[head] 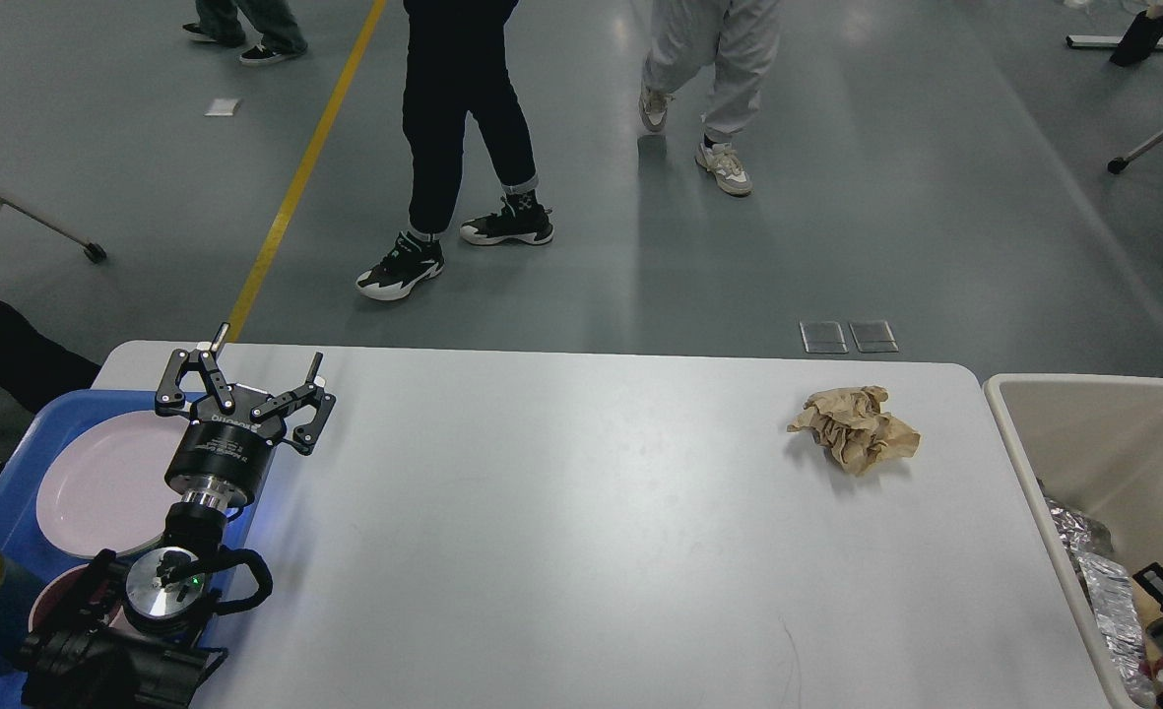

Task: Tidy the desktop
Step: 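Release the red wrapper into the bin and raise the gripper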

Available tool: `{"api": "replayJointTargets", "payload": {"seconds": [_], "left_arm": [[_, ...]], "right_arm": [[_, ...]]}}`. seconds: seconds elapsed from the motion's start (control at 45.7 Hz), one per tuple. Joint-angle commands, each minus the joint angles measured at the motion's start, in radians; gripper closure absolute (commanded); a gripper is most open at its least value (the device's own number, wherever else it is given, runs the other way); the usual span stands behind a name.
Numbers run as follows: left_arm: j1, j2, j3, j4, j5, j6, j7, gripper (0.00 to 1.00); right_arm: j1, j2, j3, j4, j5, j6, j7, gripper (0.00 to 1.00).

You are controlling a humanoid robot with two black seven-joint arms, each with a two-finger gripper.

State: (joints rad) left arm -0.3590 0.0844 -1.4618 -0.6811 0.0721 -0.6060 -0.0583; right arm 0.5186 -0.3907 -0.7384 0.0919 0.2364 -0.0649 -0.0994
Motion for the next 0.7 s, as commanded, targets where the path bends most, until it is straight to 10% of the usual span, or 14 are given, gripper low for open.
{"api": "replayJointTargets", "payload": {"seconds": [0.0,0.285,0.482,0.679], "left_arm": [[0.0,0.0,0.0,0.0,0.0,0.0,0.0,0.03],[0.0,0.0,0.0,0.0,0.0,0.0,0.0,0.03],[0.0,0.0,0.0,0.0,0.0,0.0,0.0,0.03],[0.0,0.0,0.0,0.0,0.0,0.0,0.0,0.03]], "right_arm": [[0.003,-0.008,-0.001,0.0,0.0,0.0,0.0,0.0],[0.061,-0.045,-0.019,0.02,-0.017,0.049,-0.01,0.0],[0.273,-0.14,-0.131,0.107,-0.067,0.33,-0.013,0.0],[0.662,-0.174,-0.407,0.438,-0.212,0.453,-0.014,0.0]]}}
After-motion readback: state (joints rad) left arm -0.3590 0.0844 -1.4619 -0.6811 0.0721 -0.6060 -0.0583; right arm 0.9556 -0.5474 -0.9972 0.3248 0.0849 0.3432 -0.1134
